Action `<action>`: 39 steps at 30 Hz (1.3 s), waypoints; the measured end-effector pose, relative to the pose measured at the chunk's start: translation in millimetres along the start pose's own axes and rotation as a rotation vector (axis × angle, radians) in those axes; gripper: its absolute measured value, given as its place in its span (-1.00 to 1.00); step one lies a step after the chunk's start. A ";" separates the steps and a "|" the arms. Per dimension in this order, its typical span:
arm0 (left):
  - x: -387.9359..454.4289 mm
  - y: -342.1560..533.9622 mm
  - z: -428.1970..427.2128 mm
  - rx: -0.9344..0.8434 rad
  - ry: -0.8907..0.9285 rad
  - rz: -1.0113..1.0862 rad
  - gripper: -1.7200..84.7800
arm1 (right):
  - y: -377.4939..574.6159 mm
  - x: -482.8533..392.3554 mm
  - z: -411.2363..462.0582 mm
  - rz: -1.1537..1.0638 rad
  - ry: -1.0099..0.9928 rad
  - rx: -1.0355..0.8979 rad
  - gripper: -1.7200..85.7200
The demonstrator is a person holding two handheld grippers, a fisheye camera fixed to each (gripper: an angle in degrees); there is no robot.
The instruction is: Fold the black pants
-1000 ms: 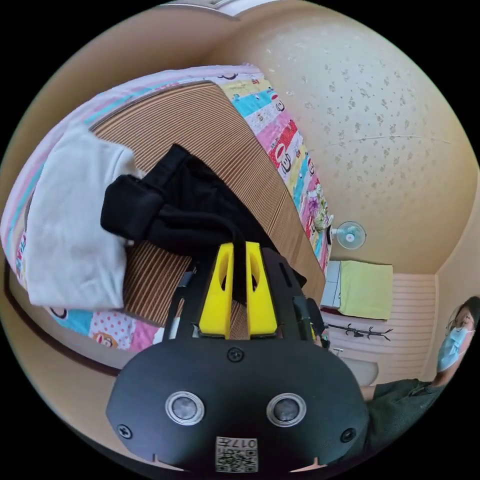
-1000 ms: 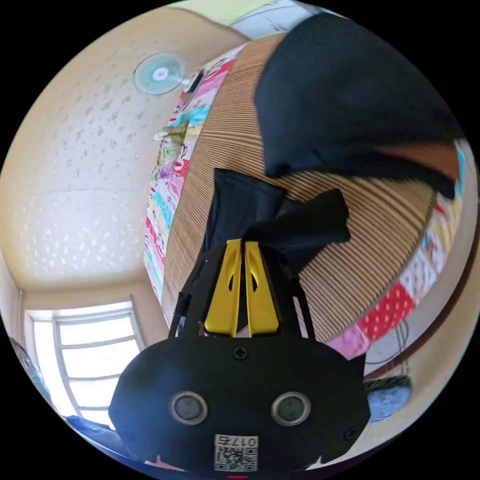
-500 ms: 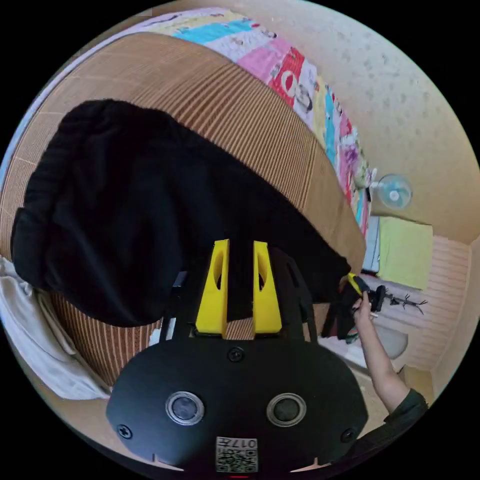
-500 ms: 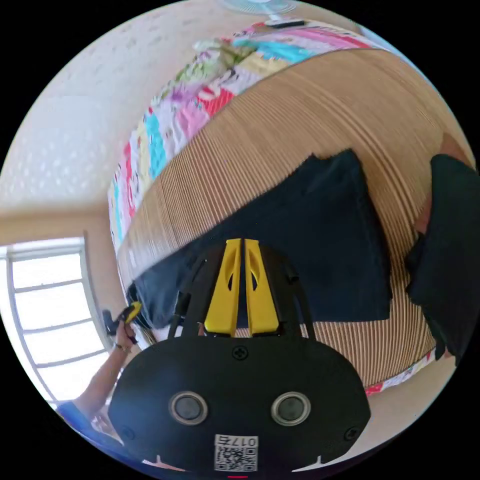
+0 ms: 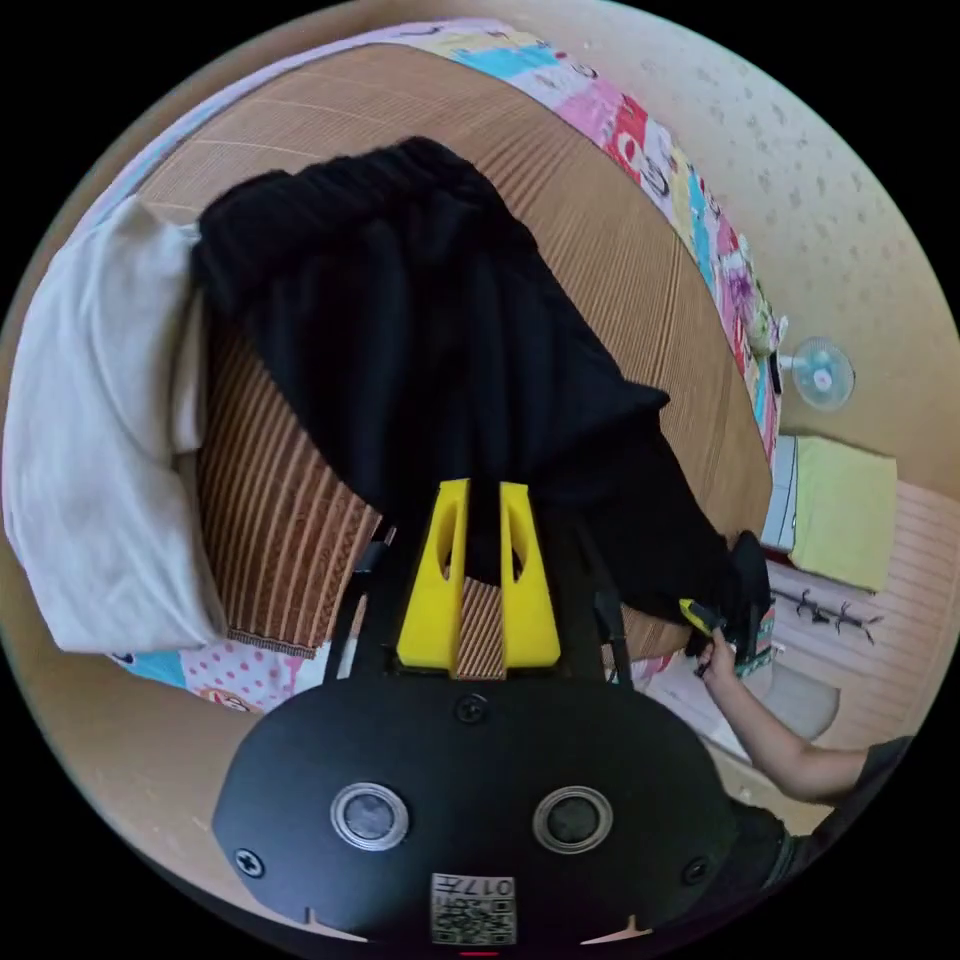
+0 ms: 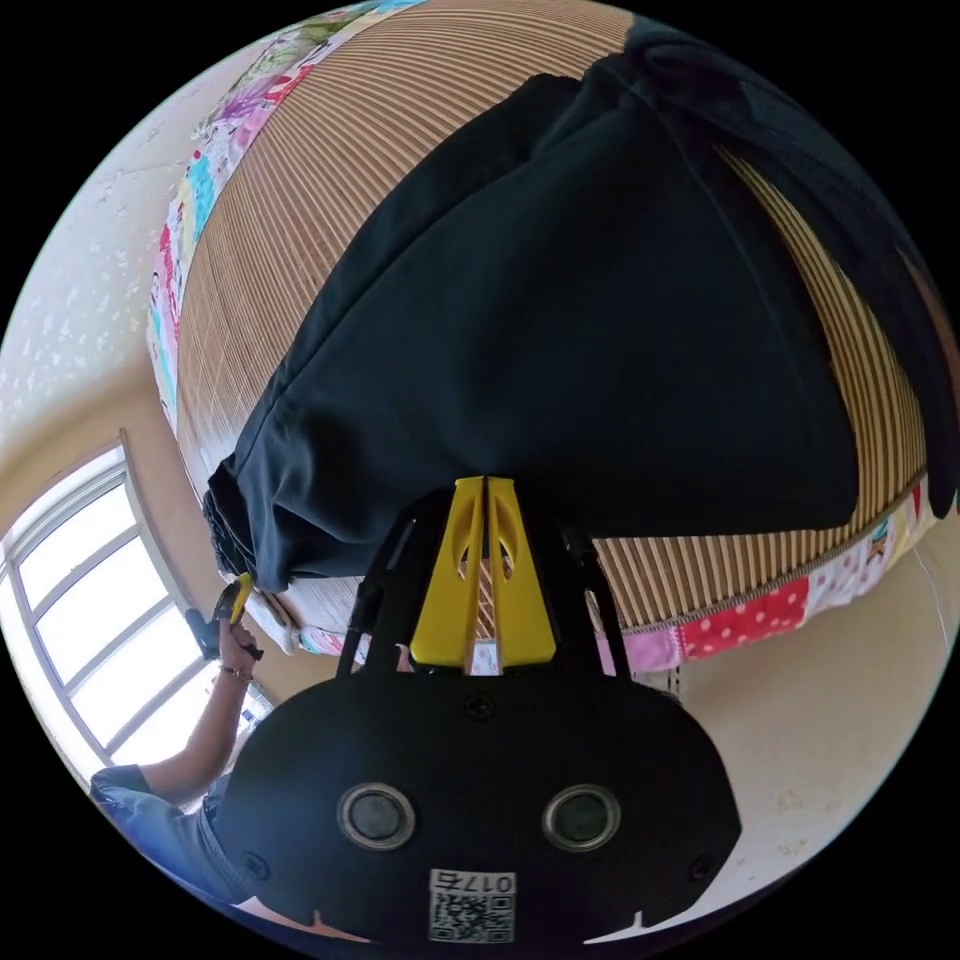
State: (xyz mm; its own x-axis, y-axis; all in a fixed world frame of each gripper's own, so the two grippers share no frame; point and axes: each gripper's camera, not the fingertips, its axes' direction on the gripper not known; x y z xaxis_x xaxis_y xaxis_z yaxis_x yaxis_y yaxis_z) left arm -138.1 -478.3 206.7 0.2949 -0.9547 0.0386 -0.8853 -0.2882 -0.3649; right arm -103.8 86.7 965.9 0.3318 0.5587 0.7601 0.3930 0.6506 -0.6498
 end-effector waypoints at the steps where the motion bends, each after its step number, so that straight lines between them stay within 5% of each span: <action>1: -6.8 -0.1 -9.3 0.040 -0.016 -0.043 -0.70 | 2.3 1.8 -1.9 0.005 0.002 -0.001 -0.95; 7: -68.5 -53.3 -35.4 0.172 -0.030 -0.303 -0.50 | 24.2 13.8 -18.3 0.050 -0.002 0.008 -0.95; 11: -93.4 -94.2 -2.8 0.023 0.048 -0.378 -0.66 | 41.9 14.8 -21.2 0.079 -0.037 0.018 -0.95; 15: -101.0 -105.1 -7.9 -0.056 0.337 -0.178 -0.79 | 56.9 15.1 -22.3 0.101 -0.048 0.020 -0.95; 20: -90.9 -66.1 -93.7 0.106 0.498 0.207 -0.79 | 74.4 27.8 -23.6 0.176 -0.138 0.067 -0.95; 24: -184.7 7.2 -97.1 0.251 0.361 -0.269 -0.78 | 93.1 46.0 -14.9 0.285 -0.281 0.136 -0.95; 28: -224.5 36.1 -71.9 0.275 0.427 -0.445 -0.78 | 112.6 65.5 -0.9 0.413 -0.468 0.211 -0.96; 34: -207.6 17.6 -82.8 0.252 0.418 -0.305 -0.79 | 131.3 84.0 21.2 0.528 -0.730 0.325 -0.96; 39: -73.7 12.5 -106.7 0.184 0.332 0.200 -0.79 | 128.3 84.7 28.9 0.494 -0.797 0.331 -0.96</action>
State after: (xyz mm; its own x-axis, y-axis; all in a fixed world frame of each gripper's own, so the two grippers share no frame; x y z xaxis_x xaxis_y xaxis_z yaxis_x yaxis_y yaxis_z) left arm -209.4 -419.3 298.5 -0.0340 -0.9711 0.2364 -0.8255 -0.1060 -0.5544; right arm -50.0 232.4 946.8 -0.3277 0.9090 0.2577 0.0667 0.2943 -0.9534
